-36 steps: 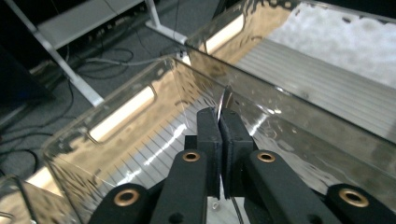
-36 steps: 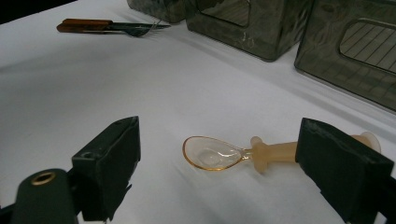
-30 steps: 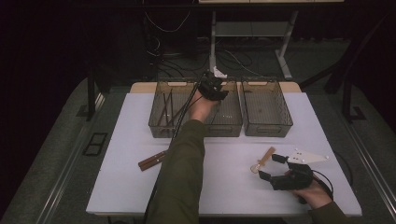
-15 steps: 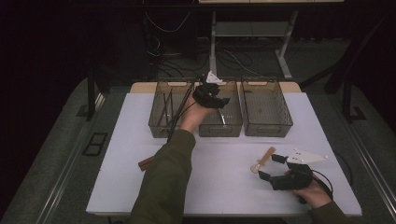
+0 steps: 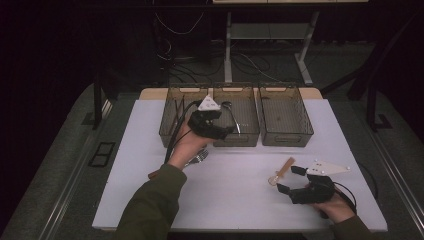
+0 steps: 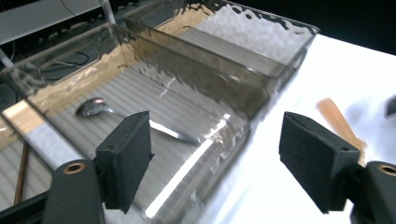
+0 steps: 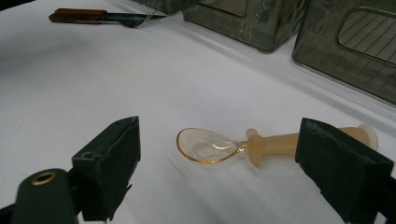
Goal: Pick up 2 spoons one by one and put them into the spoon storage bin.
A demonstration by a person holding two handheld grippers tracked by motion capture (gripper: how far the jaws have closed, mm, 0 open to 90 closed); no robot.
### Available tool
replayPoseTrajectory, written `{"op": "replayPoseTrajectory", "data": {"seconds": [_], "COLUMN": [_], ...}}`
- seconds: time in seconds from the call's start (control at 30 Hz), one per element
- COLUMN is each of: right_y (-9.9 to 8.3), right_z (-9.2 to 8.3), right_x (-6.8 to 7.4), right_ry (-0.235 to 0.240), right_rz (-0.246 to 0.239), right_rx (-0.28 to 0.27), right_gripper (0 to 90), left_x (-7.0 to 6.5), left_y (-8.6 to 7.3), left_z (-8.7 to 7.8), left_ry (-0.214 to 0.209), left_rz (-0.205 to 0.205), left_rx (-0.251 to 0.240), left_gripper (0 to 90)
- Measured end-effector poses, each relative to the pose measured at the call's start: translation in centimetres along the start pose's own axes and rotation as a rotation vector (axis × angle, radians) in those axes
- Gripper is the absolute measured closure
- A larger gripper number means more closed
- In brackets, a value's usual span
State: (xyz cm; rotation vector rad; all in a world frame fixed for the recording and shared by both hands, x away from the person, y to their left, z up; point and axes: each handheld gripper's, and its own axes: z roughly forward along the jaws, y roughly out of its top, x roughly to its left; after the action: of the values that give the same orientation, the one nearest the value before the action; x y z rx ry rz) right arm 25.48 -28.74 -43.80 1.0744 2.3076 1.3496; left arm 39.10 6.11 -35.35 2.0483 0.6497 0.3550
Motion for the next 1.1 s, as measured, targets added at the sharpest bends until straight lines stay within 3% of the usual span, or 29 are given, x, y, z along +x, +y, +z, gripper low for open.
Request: {"op": "replayPoseTrajectory", "data": {"seconds": [0.33, 0.8, 1.1], "right_y": [0.0, 0.6, 1.3], "right_z": [0.0, -0.5, -0.6], "right_x": [-0.2, -0.7, -1.2], "right_ry": [-0.006, -0.018, -0.048], "right_rz": [0.012, 0.006, 0.005], "right_rx": [0.011, 0.064, 0.094], "right_gripper": [14.3, 14.3, 33.4], "left_x": [-1.3, -2.5, -3.6], "left_y": [-5.1, -10.9, -14.0], "left_z": [-3.7, -6.9, -8.6], "left_ry": [0.001, -0.013, -0.015], "left_rz": [-0.037, -0.078, -0.066], "left_rx": [0.002, -0.009, -0.005], "left_gripper": [16.6, 11.9, 6.5]}}
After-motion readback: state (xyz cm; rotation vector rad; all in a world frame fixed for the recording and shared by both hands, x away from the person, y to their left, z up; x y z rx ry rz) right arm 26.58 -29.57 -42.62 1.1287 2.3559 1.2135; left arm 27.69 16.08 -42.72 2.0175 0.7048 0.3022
